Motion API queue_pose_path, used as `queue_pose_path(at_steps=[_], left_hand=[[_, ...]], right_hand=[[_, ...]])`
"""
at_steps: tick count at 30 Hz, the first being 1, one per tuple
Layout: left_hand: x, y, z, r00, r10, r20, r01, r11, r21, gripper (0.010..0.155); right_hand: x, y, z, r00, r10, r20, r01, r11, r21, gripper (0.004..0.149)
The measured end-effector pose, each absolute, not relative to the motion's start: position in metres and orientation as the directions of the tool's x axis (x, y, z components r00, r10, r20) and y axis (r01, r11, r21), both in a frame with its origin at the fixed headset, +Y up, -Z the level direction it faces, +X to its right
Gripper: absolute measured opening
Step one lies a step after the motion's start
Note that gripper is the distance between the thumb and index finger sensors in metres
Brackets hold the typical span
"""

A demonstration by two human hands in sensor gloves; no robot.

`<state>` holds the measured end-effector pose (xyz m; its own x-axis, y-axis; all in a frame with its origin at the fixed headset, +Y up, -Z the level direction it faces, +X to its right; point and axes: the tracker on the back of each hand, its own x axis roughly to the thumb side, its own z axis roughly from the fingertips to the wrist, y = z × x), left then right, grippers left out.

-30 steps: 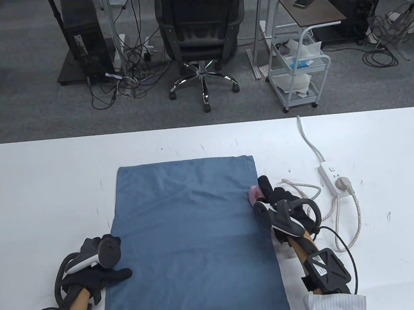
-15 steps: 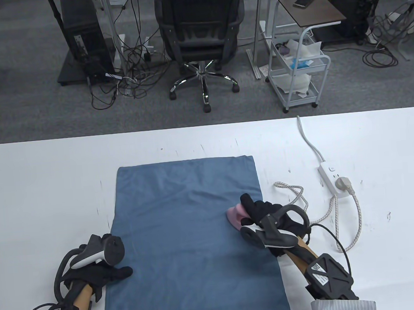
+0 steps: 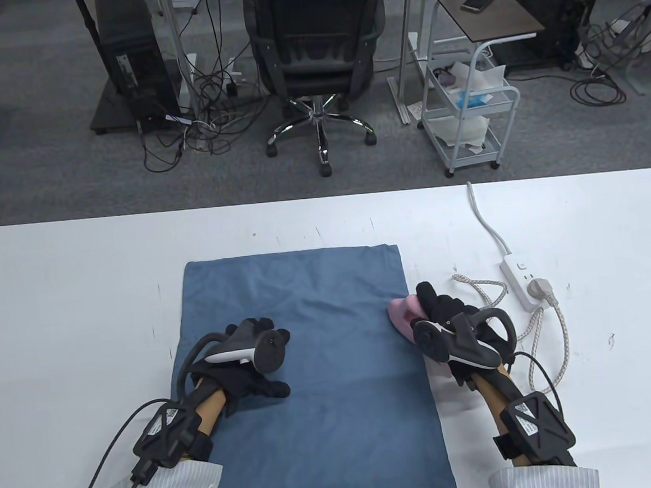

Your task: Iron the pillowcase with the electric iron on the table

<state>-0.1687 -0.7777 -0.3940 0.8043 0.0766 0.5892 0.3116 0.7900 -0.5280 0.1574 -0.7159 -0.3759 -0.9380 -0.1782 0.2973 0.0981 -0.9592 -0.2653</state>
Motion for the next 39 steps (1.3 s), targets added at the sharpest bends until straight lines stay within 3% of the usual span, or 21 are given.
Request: queue_pose_path(at_steps=[5,7,16,25,30,34,39], left_hand=[[-0.143,-0.793,-0.386,0.705,0.239,0.668,0.299,0.753,-0.586,0.107],[-0.138,-0.801,-0.380,0.687,0.181,0.704,0.380,0.736,-0.560,0.108],[-0.137,-0.801,-0.363,0.658,0.157,0.736,0.393,0.762,-0.514,0.108],[-0.127,-0.802,-0.315,0.607,0.115,0.787,0.457,0.759,-0.463,0.111],[-0.122,-0.800,-0.289,0.615,0.096,0.783,0.473,0.749,-0.464,0.111],[-0.140,-0.788,-0.293,0.670,0.162,0.724,0.358,0.784,-0.507,0.109],[-0.197,-0.775,-0.307,0.789,0.082,0.609,0.312,0.801,-0.511,0.113]], right_hand=[[0.155,-0.703,-0.372,-0.936,-0.149,0.320,0.047,-0.951,-0.306,0.071],[0.152,-0.701,-0.370,-0.931,-0.143,0.337,0.033,-0.949,-0.312,0.071],[0.136,-0.696,-0.362,-0.903,-0.161,0.397,0.023,-0.943,-0.332,0.071],[0.116,-0.688,-0.348,-0.860,-0.176,0.479,-0.005,-0.936,-0.353,0.071],[0.092,-0.698,-0.337,-0.798,-0.215,0.564,0.020,-0.943,-0.331,0.071],[0.072,-0.709,-0.326,-0.740,-0.262,0.620,0.055,-0.942,-0.332,0.071],[0.050,-0.722,-0.311,-0.692,-0.224,0.686,-0.007,-0.949,-0.317,0.068]])
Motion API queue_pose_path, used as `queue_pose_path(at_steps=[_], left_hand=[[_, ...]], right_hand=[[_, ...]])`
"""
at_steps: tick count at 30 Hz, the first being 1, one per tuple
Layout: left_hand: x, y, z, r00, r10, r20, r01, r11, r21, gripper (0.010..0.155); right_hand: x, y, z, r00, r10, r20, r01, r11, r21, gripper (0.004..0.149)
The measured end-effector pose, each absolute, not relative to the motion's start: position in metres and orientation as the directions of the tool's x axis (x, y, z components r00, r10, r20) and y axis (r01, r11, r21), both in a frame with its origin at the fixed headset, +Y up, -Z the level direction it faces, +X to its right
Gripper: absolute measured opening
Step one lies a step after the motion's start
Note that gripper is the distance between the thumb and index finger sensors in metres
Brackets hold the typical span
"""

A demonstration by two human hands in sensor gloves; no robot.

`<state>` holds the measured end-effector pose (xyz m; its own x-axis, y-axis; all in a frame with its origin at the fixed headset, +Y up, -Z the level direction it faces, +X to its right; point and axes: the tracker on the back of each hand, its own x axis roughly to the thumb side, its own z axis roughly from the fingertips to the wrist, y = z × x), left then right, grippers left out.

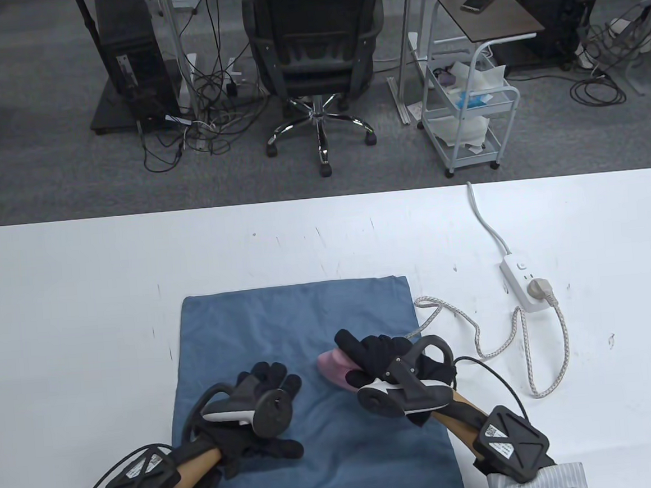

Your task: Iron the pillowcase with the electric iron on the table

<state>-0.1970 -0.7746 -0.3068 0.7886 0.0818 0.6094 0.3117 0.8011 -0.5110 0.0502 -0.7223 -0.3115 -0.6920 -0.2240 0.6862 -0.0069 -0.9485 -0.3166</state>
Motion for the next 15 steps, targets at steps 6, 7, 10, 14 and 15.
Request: queue_pose_path(at_steps=[6,7,10,14,15], left_hand=[[-0.247,-0.796,-0.305,0.889,0.033,0.457,0.311,0.689,-0.655,0.123],[-0.250,-0.799,-0.305,0.890,0.030,0.454,0.318,0.673,-0.668,0.124],[-0.250,-0.798,-0.304,0.891,0.052,0.452,0.281,0.719,-0.636,0.126],[-0.253,-0.801,-0.305,0.887,0.074,0.456,0.273,0.712,-0.647,0.126],[-0.254,-0.801,-0.305,0.886,0.078,0.457,0.273,0.710,-0.649,0.126]], right_hand=[[0.035,-0.737,-0.311,-0.692,-0.247,0.679,0.018,-0.945,-0.326,0.065],[0.036,-0.737,-0.314,-0.706,-0.252,0.662,0.020,-0.941,-0.337,0.065],[0.049,-0.739,-0.333,-0.770,-0.326,0.549,0.098,-0.910,-0.404,0.063],[0.087,-0.740,-0.366,-0.867,-0.363,0.341,0.214,-0.890,-0.403,0.062],[0.095,-0.740,-0.372,-0.882,-0.356,0.309,0.224,-0.894,-0.389,0.062]])
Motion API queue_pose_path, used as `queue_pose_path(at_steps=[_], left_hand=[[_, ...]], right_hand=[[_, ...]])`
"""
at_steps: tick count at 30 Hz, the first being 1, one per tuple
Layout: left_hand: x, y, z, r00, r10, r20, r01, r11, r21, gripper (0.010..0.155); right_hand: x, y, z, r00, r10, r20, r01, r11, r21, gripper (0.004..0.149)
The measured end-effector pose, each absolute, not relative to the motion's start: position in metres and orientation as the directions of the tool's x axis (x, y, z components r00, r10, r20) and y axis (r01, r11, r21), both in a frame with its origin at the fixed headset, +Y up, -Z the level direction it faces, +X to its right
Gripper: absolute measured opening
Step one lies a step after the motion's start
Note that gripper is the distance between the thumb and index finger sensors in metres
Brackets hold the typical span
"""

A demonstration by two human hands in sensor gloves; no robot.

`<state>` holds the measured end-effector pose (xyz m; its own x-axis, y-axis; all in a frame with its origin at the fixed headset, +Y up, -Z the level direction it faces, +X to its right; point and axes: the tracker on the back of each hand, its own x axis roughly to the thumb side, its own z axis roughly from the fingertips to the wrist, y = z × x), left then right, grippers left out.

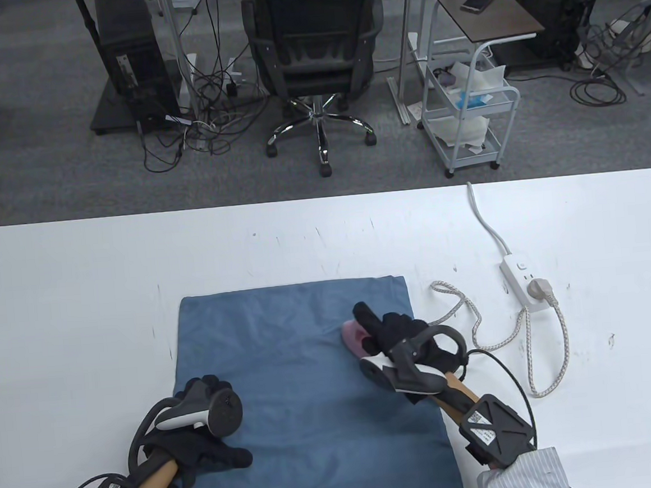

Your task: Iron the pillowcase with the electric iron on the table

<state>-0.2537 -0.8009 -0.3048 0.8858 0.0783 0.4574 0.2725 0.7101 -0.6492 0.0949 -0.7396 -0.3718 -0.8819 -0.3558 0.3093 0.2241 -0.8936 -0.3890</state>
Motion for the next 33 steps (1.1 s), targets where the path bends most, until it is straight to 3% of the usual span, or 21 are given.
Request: queue_pose_path(at_steps=[2,5,6,9,13,17,22,26,30,33], left_hand=[[-0.254,-0.801,-0.305,0.883,0.082,0.462,0.275,0.707,-0.652,0.127],[-0.254,-0.800,-0.305,0.881,0.078,0.467,0.282,0.706,-0.650,0.126],[-0.255,-0.800,-0.305,0.879,0.073,0.471,0.284,0.713,-0.641,0.125],[-0.259,-0.799,-0.305,0.893,0.087,0.442,0.245,0.729,-0.639,0.117],[-0.268,-0.798,-0.306,0.910,0.049,0.411,0.243,0.741,-0.626,0.116],[-0.270,-0.800,-0.308,0.911,0.075,0.406,0.233,0.719,-0.655,0.116],[-0.272,-0.801,-0.310,0.910,0.083,0.406,0.230,0.715,-0.660,0.117],[-0.274,-0.803,-0.314,0.904,0.087,0.419,0.225,0.738,-0.637,0.117],[-0.275,-0.803,-0.315,0.904,0.090,0.418,0.225,0.733,-0.642,0.117],[-0.275,-0.803,-0.314,0.905,0.087,0.417,0.225,0.734,-0.640,0.117]], right_hand=[[0.107,-0.738,-0.380,-0.892,-0.367,0.265,0.256,-0.891,-0.374,0.062],[0.105,-0.734,-0.385,-0.865,-0.398,0.305,0.293,-0.895,-0.337,0.064],[0.095,-0.729,-0.382,-0.799,-0.497,0.338,0.364,-0.848,-0.385,0.064],[0.071,-0.722,-0.370,-0.694,-0.608,0.385,0.393,-0.769,-0.505,0.063],[0.046,-0.721,-0.355,-0.738,-0.363,0.570,0.122,-0.901,-0.416,0.063],[0.036,-0.730,-0.350,-0.730,-0.301,0.613,0.060,-0.922,-0.382,0.063],[0.050,-0.738,-0.365,-0.790,-0.351,0.503,0.148,-0.905,-0.399,0.062],[0.084,-0.740,-0.390,-0.867,-0.379,0.325,0.242,-0.889,-0.389,0.061],[0.105,-0.739,-0.406,-0.862,-0.443,0.246,0.342,-0.867,-0.361,0.062],[0.110,-0.728,-0.421,-0.791,-0.554,0.261,0.471,-0.822,-0.319,0.064]])
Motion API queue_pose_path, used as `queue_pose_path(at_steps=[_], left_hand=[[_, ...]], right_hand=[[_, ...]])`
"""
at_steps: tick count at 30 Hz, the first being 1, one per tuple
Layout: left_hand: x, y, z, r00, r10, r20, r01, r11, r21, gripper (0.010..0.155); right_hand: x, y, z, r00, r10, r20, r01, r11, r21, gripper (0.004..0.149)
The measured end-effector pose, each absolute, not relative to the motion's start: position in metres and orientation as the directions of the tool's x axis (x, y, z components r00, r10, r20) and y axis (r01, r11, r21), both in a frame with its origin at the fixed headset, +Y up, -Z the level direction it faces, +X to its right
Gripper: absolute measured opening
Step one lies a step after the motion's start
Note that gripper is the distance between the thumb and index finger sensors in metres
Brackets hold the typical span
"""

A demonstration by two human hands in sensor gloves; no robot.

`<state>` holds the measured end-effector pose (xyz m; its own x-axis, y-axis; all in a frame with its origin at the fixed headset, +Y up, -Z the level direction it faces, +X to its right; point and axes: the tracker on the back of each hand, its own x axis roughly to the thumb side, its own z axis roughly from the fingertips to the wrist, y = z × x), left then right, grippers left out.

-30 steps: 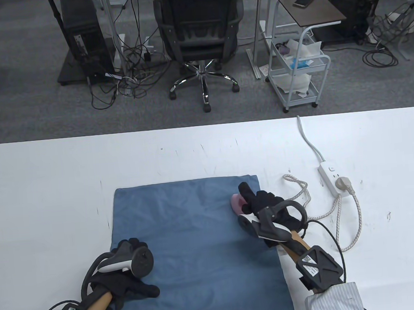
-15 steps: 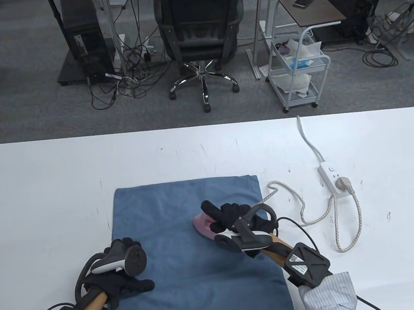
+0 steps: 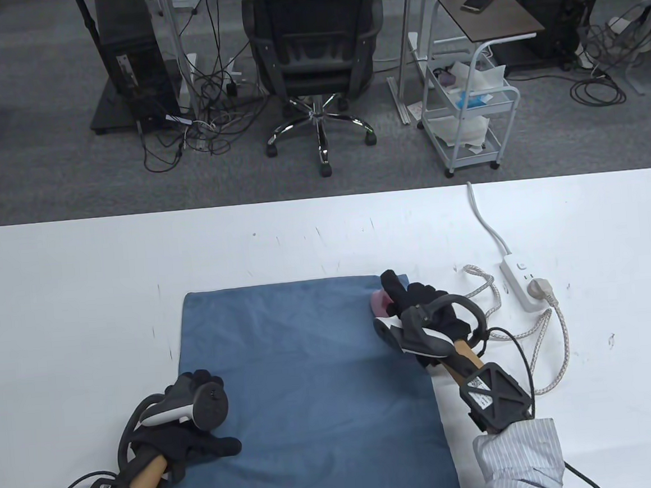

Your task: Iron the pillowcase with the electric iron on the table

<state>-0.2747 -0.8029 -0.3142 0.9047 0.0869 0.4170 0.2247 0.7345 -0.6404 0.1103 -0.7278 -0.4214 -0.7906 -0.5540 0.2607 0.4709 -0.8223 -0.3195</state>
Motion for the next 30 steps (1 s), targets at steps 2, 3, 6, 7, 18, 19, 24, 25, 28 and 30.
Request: queue_pose_path(at_steps=[2,3,6,7,18,19,24,25,28,30], left_hand=[[-0.275,-0.803,-0.314,0.905,0.090,0.415,0.221,0.735,-0.641,0.117],[-0.274,-0.802,-0.313,0.905,0.089,0.415,0.222,0.735,-0.641,0.117],[-0.275,-0.802,-0.313,0.905,0.090,0.416,0.223,0.733,-0.643,0.117],[-0.275,-0.802,-0.313,0.905,0.091,0.416,0.221,0.735,-0.642,0.117],[-0.275,-0.801,-0.313,0.904,0.091,0.417,0.220,0.736,-0.640,0.117],[-0.275,-0.801,-0.313,0.904,0.092,0.417,0.220,0.736,-0.640,0.117],[-0.275,-0.801,-0.313,0.904,0.095,0.417,0.218,0.736,-0.641,0.117],[-0.275,-0.801,-0.313,0.904,0.095,0.417,0.218,0.736,-0.641,0.117],[-0.274,-0.801,-0.313,0.904,0.097,0.417,0.218,0.734,-0.644,0.117],[-0.274,-0.802,-0.313,0.903,0.100,0.417,0.219,0.730,-0.648,0.117]], right_hand=[[0.106,-0.713,-0.426,-0.739,-0.577,0.347,0.501,-0.816,-0.289,0.071],[0.099,-0.703,-0.424,-0.722,-0.588,0.365,0.502,-0.808,-0.308,0.075],[0.078,-0.673,-0.411,-0.685,-0.594,0.422,0.454,-0.801,-0.390,0.070],[0.066,-0.664,-0.403,-0.677,-0.559,0.479,0.406,-0.826,-0.390,0.069],[-0.023,-0.701,-0.337,-0.380,-0.242,0.893,0.033,-0.968,-0.248,0.068],[-0.026,-0.707,-0.337,-0.373,-0.189,0.908,-0.034,-0.976,-0.217,0.068],[-0.034,-0.731,-0.335,-0.410,-0.144,0.901,-0.174,-0.957,-0.232,0.067],[-0.036,-0.736,-0.336,-0.425,-0.161,0.891,-0.163,-0.954,-0.250,0.067],[-0.042,-0.737,-0.344,-0.495,-0.178,0.851,-0.114,-0.957,-0.267,0.066],[-0.046,-0.737,-0.351,-0.533,-0.223,0.816,-0.040,-0.957,-0.287,0.064]])
